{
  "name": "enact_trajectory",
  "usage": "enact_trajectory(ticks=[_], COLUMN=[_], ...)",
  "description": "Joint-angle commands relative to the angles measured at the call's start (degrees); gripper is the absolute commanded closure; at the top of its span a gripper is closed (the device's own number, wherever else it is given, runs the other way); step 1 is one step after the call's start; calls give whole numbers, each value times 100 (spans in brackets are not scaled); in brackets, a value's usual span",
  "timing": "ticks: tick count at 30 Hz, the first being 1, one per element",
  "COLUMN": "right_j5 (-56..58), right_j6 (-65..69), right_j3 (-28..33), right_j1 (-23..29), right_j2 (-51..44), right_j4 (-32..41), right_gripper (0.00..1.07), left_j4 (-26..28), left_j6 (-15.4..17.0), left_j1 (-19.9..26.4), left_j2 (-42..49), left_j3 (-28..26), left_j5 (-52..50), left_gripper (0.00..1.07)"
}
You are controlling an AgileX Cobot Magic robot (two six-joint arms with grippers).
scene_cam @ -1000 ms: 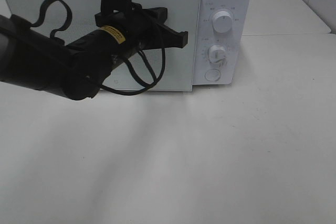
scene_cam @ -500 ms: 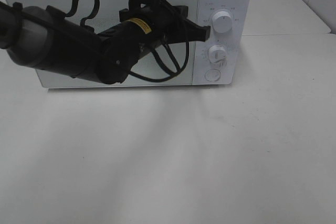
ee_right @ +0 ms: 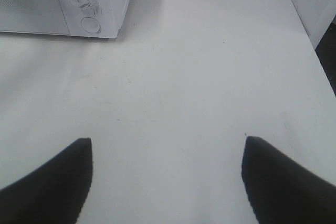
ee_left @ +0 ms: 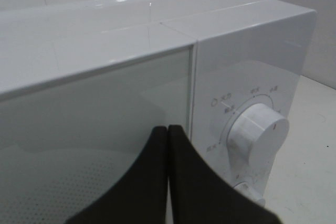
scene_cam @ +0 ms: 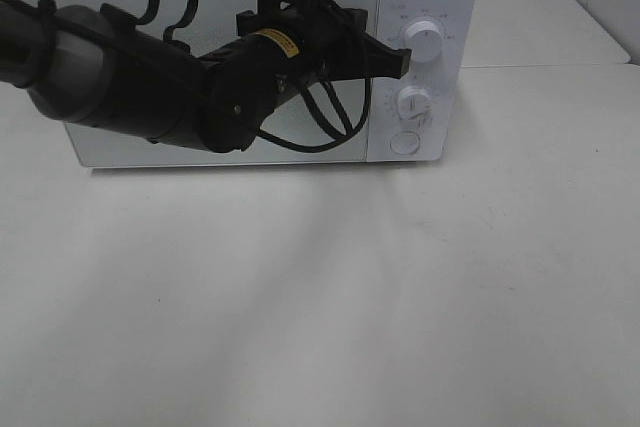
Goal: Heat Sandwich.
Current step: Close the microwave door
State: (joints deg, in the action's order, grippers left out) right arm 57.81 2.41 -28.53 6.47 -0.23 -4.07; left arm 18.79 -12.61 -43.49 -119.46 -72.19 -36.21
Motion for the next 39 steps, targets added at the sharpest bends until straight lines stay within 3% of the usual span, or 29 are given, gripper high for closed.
enact_trajectory(ticks=[1, 14, 24, 26, 28, 29, 32, 33, 34, 39], right_j5=[-86, -86, -86, -86, -86, -86, -86, -86, -86, -86], right_j6=[40, 40, 40, 40, 40, 40, 40, 40, 40, 40], right_j3=[6, 6, 6, 6, 6, 6, 6, 6, 6, 6], right_j1=[-34, -34, -34, -34, -34, -34, -34, -34, -34, -34], right_j2=[-155, -155, -155, -155, -155, -155, -155, -155, -155, -155], right_j4=[17, 17, 17, 17, 17, 17, 17, 17, 17, 17], right_gripper=[32, 32, 32, 32, 32, 32, 32, 32, 32, 32], left_j4=[550, 453, 441, 441, 441, 441, 470, 470, 476, 458], left_j6=[6, 6, 23, 23, 23, 23, 46, 46, 63, 52], left_j1=[189, 189, 189, 189, 189, 189, 189, 189, 189, 189], left_j2=[23, 510, 1238, 1501, 1558, 1690, 1839, 1839, 1879, 1994], left_j3=[-120, 40, 819, 945, 963, 963, 963, 963, 963, 963], left_j5=[-344, 584, 1346, 1885, 2074, 2618, 3163, 3163, 3529, 4515], left_gripper=[107, 107, 107, 106, 100, 77, 32, 32, 4, 9])
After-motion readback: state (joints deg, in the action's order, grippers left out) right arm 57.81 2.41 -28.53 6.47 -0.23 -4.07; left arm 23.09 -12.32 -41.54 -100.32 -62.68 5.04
